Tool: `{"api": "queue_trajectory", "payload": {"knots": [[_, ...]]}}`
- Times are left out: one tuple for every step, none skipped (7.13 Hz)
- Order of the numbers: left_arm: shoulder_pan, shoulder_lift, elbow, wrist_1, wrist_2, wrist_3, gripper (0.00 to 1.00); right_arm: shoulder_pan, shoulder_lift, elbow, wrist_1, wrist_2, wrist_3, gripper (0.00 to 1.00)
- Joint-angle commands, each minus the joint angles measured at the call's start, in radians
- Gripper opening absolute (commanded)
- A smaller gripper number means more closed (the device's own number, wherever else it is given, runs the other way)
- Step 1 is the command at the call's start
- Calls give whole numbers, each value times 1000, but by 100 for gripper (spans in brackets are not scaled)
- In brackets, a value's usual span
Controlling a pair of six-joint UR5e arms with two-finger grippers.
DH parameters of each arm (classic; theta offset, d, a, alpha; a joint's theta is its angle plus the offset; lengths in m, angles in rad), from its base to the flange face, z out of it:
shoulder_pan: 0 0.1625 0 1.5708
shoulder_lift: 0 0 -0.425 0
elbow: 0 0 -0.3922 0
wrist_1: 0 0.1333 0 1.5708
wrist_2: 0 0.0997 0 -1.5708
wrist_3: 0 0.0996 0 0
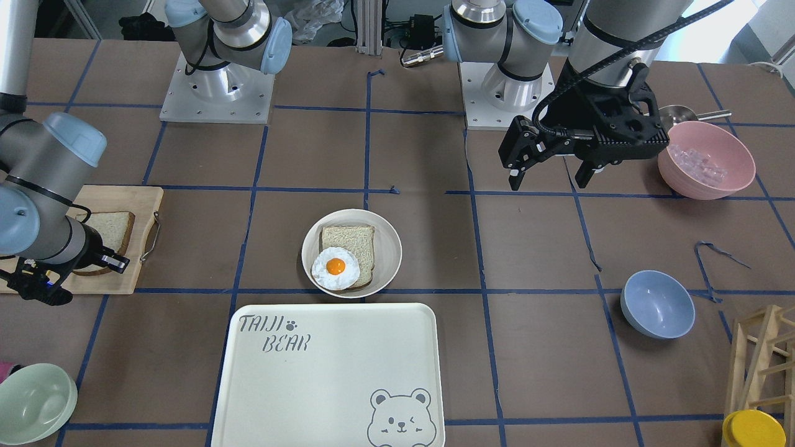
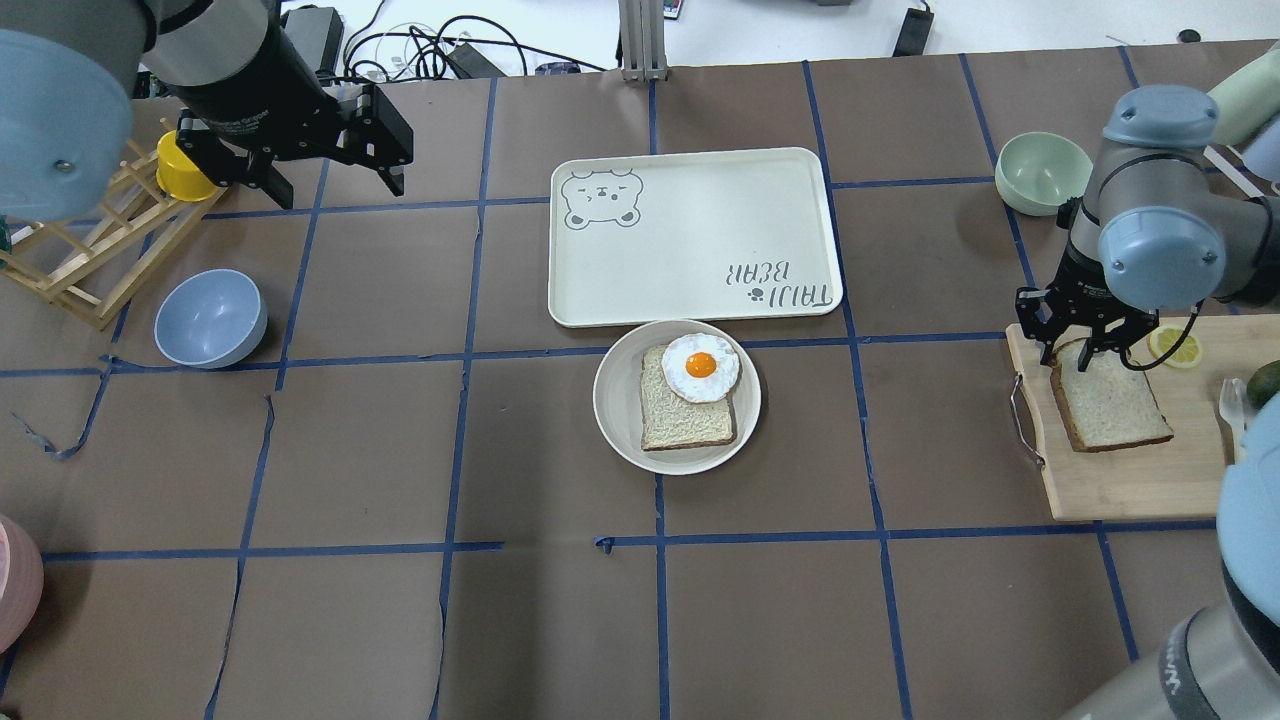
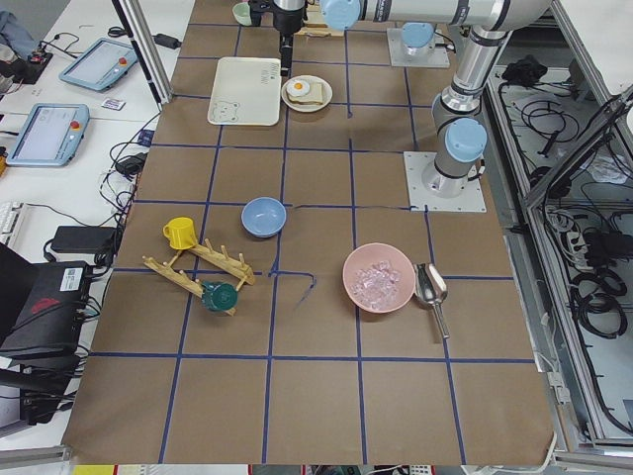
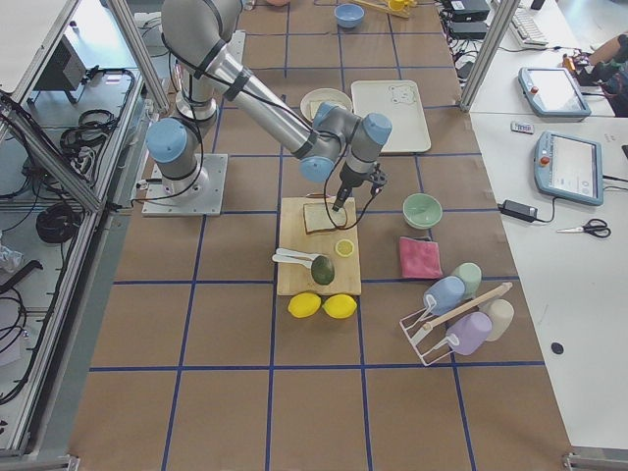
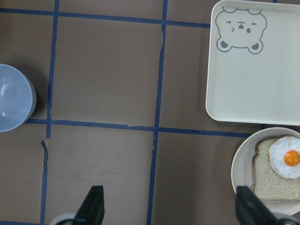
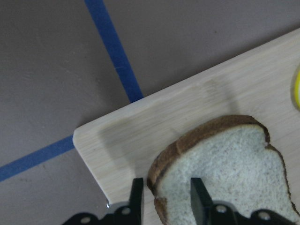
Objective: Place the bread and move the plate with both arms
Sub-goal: 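Lower the right gripper and pinch the bread slice's crust edge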
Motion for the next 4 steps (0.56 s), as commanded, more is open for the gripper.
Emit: {"api": "queue_trajectory", "payload": {"knots": [[0,0,-1,1,1,0,100,-18,0,0,2,0,-1,0],[0,-2,-1,1,1,0,100,-48,0,0,5,15,-11,0],[0,-2,1,1,1,0,100,-52,-1,-2,10,15,-12,0],[0,-2,-1,2,1,0,100,-52,-10,-9,16,15,-4,0]]}}
